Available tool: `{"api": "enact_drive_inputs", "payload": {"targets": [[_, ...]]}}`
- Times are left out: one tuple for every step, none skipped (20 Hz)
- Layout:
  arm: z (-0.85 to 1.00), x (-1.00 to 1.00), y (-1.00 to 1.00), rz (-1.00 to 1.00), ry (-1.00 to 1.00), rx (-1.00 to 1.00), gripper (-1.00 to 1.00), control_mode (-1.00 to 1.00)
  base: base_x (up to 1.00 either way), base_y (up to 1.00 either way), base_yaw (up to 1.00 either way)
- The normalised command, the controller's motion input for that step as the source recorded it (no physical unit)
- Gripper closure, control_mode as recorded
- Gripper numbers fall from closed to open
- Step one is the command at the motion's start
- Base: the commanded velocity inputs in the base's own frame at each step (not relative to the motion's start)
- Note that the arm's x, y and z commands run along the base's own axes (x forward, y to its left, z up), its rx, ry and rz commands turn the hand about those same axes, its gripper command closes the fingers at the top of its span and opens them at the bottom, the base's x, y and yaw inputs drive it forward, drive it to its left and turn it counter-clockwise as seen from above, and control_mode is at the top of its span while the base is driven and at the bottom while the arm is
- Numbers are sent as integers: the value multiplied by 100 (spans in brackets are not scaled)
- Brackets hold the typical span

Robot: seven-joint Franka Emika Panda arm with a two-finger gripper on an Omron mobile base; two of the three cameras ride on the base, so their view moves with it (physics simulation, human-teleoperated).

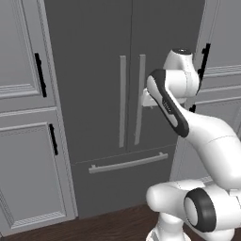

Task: Take the strawberry from the fridge and place it on top of the pancake, located on the dining counter.

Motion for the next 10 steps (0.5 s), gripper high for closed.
{"api": "enact_drive_inputs", "payload": {"targets": [[0,0,0,0,0,0,-100,100,-41,-2,-18],[0,0,0,0,0,0,-100,100,-29,0,-11],[0,0,0,0,0,0,-100,100,-16,0,-6],[0,0,0,0,0,0,-100,100,0,0,0],[0,0,0,0,0,0,-100,100,0,0,0],[0,0,0,0,0,0,-100,-100,0,0,0],[0,2,0,0,0,0,-100,-100,0,0,0],[-19,15,0,0,-15,0,-100,-100,0,0,0],[-23,57,0,0,-27,0,-100,-100,0,0,0],[-19,97,0,0,-21,0,-100,-100,0,0,0]]}}
